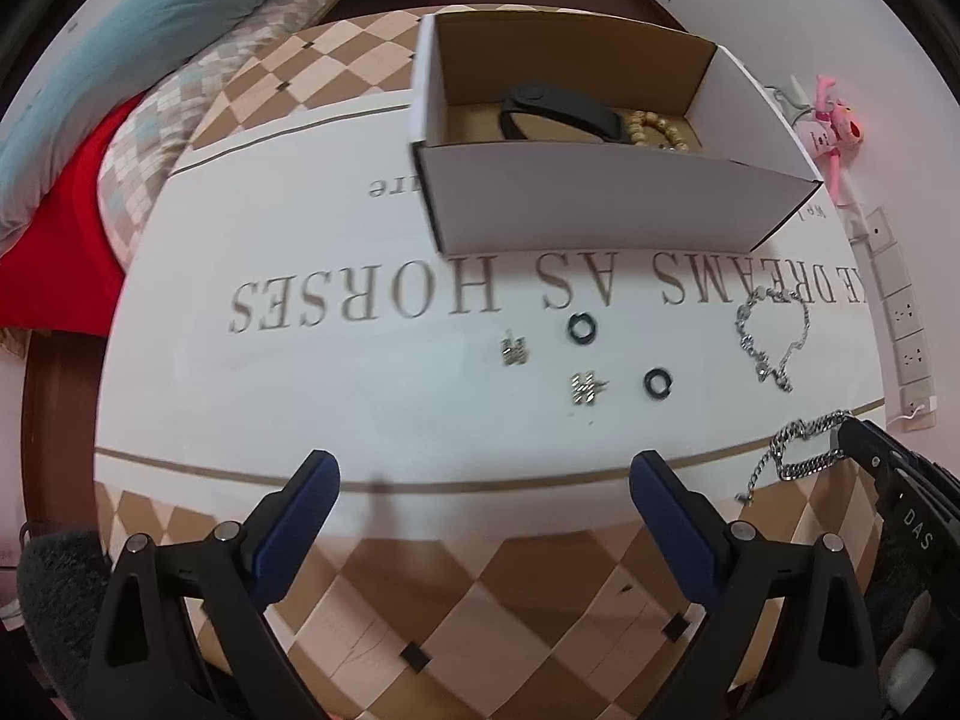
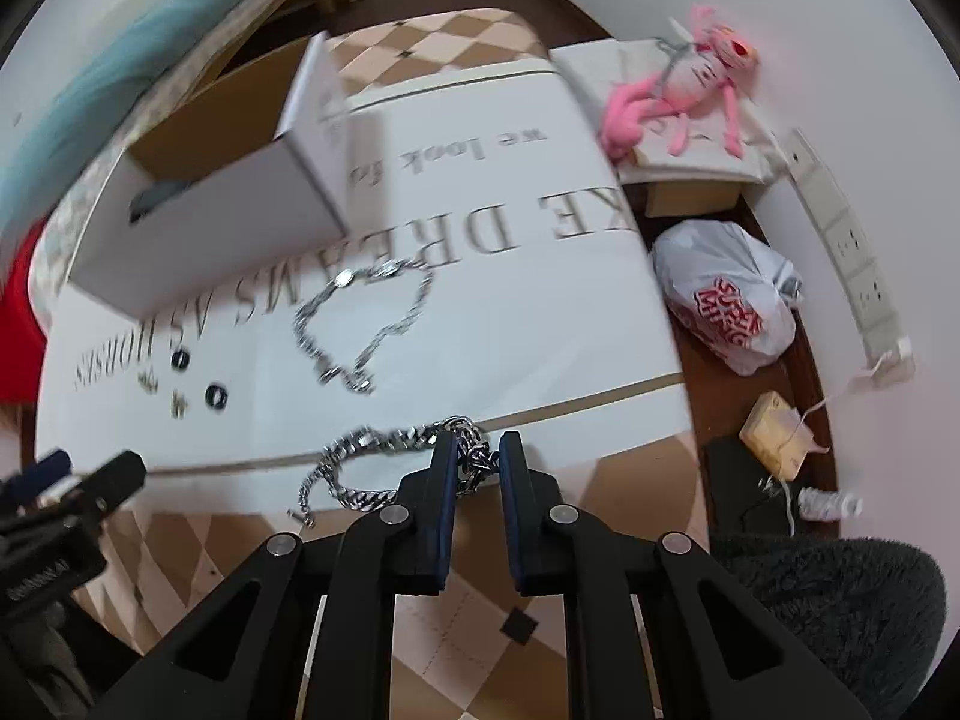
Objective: Organize jewelry
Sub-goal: 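Grasp the silver chunky chain bracelet with the right tool, then grasp a small earring with the left tool while the right tool holds the chain bracelet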
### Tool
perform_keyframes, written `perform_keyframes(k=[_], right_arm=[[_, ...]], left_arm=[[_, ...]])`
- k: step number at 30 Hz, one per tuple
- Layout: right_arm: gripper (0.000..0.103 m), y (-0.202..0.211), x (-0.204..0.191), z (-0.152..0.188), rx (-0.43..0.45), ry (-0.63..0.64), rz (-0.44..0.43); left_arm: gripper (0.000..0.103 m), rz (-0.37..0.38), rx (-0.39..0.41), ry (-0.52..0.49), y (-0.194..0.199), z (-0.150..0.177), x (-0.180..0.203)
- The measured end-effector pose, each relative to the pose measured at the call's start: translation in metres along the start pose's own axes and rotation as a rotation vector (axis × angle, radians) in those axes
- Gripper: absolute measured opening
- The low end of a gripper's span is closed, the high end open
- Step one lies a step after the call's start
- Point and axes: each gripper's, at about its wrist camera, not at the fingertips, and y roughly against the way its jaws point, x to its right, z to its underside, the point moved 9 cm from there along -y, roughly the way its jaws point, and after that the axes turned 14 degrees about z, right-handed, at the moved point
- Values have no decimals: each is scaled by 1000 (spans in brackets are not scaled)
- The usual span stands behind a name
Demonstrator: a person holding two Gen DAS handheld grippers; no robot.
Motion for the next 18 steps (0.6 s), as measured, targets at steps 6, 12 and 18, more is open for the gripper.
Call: perform_keyframes(k=[6,12,18], right_arm=[[15,-3,3,-4,-5,-15,-7],[15,-9,4,-4,-17,-30,-14],[15,-11,4,-6,-19,-33,-12]], left_arm=[[75,7,-15,-29,-17,-7,12],[59,14,-15,-48,-28,-12,19],[43,30,-5,-61,-30,-18,24]])
